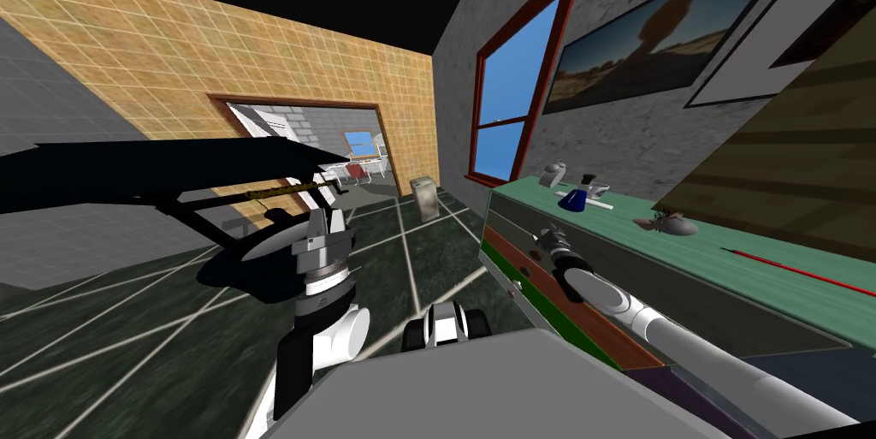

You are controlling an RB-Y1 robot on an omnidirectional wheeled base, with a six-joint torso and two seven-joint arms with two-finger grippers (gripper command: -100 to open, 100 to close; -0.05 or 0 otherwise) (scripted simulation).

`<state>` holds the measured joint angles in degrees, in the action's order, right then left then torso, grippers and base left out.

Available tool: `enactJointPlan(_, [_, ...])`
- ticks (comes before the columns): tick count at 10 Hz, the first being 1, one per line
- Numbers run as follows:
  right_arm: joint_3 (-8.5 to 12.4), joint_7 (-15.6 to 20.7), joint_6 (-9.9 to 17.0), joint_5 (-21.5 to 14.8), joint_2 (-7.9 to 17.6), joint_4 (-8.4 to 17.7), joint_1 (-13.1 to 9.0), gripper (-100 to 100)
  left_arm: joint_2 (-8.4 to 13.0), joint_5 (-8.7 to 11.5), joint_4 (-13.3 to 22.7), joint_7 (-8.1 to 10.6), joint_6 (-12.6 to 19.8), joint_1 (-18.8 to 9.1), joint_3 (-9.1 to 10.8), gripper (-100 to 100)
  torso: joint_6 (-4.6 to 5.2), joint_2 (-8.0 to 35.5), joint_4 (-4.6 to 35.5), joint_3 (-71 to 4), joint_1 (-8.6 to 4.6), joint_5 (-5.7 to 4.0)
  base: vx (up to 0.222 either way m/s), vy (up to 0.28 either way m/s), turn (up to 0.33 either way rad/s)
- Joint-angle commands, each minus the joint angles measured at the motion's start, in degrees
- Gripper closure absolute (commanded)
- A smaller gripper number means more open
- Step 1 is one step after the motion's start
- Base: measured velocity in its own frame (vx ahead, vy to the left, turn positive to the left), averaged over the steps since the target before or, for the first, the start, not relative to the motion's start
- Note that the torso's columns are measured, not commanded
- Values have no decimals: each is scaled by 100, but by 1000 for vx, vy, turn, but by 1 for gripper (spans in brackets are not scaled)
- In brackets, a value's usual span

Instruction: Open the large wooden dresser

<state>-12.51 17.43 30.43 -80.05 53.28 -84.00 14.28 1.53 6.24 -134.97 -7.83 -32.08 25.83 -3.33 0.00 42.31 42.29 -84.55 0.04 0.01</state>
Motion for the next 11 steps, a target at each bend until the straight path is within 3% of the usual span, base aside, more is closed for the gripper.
enactJointPlan(1, [-67,-80,-333,27,197,-163,-37,-100,0,0,0,0,0,0,0,0,-1,3,1,2,-9,-2,-67,-123,94])
enactJointPlan(11, [-297,-436,-1521,152,932,-802,-107,-100,1,0,0,0,0,0,1,0,0,-2,-1,-1,-9,-4,-66,-109,69])
